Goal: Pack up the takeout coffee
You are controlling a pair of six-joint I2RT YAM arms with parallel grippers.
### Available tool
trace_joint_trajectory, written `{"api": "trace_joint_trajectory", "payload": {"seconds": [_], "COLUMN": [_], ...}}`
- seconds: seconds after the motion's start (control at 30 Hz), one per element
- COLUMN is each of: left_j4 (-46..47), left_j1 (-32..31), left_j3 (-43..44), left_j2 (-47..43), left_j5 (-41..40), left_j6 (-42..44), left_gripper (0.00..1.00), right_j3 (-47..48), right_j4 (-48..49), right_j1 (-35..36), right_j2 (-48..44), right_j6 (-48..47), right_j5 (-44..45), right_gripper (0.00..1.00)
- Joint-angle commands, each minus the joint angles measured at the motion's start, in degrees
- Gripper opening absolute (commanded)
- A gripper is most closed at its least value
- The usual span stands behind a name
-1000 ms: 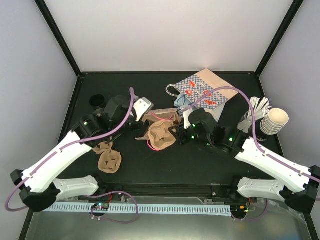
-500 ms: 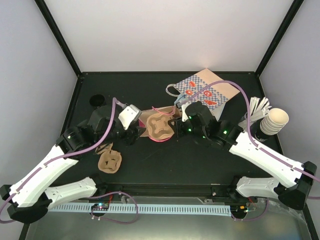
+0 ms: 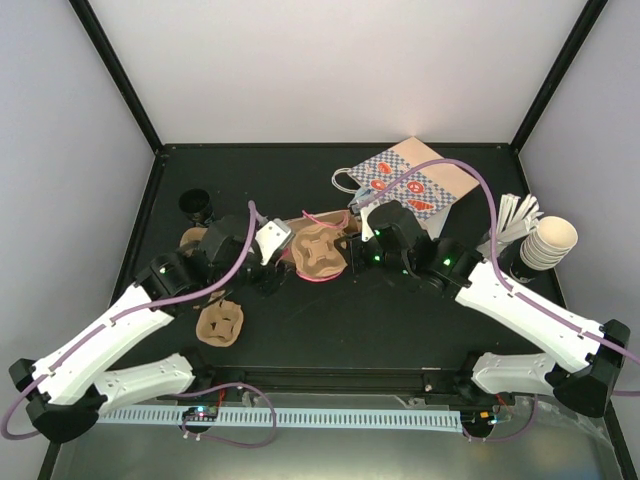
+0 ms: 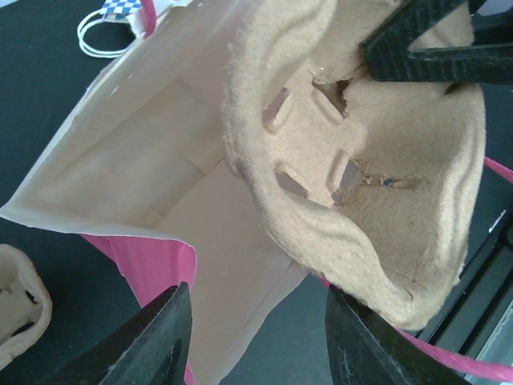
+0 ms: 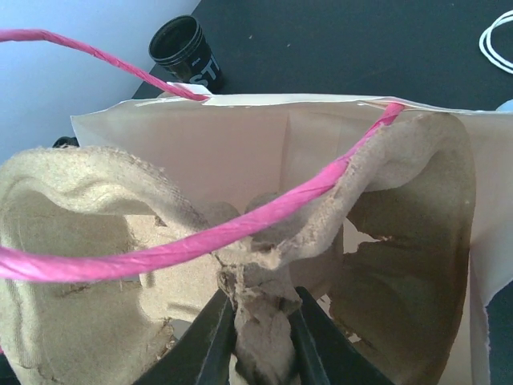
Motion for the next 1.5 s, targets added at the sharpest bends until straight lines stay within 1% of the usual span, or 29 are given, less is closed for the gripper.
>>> {"api": "trace_joint_trajectory", "payload": {"seconds": [0.0,0.13,0.27,0.37,0.43,0.5,0.6,0.77,1.17,1.33,1.47], "left_j4": [6.12,9.79,11.40,14.68,16.23,16.99,17.71,16.75,20.52,21.61,22.06], "left_j1": [0.18,0.13,0.08,0.09,-0.02,-0.04,-0.18,-0.49,-1.31,-1.90,-2.40], "left_j3": [-2.81,-6.93,-9.07,-11.71,-12.81,-13.37,-13.18,-11.91,-10.54,-9.57,-9.02], "left_j2": [-4.10,-9.36,-14.85,-18.00,-18.78,-19.05,-18.45,-17.00,-13.55,-11.46,-9.55], "left_j5": [3.88,4.50,10.17,11.00,12.42,15.88,16.43,20.47,20.25,20.51,20.74], "left_j6": [5.24,8.35,13.78,17.34,20.49,24.83,29.12,37.30,40.64,41.25,41.65], "left_gripper": [0.47,0.47,0.50,0.48,0.47,0.47,0.47,0.50,0.50,0.47,0.39], "right_j3": [2.23,2.39,2.82,2.96,3.03,3.05,3.03,2.99,2.88,2.70,2.70], "right_j4": [1.67,1.48,1.23,1.17,1.16,1.18,1.15,1.10,0.88,0.92,0.93], "right_j1": [-0.28,-0.29,-0.41,-0.36,-0.36,-0.37,-0.37,-0.37,-0.37,-0.38,-0.37], "right_j2": [0.38,0.32,0.42,0.52,0.64,0.61,0.60,0.50,0.05,-0.14,-0.26], "right_j6": [-0.54,-0.76,-1.10,-1.22,-1.27,-1.37,-1.35,-1.31,-1.39,-1.30,-1.22], "right_j5": [1.10,1.94,2.67,2.73,2.74,2.73,2.73,2.73,2.64,2.55,2.66], "right_gripper": [0.19,0.19,0.19,0.19,0.19,0.19,0.19,0.19,0.19,0.19,0.19]}}
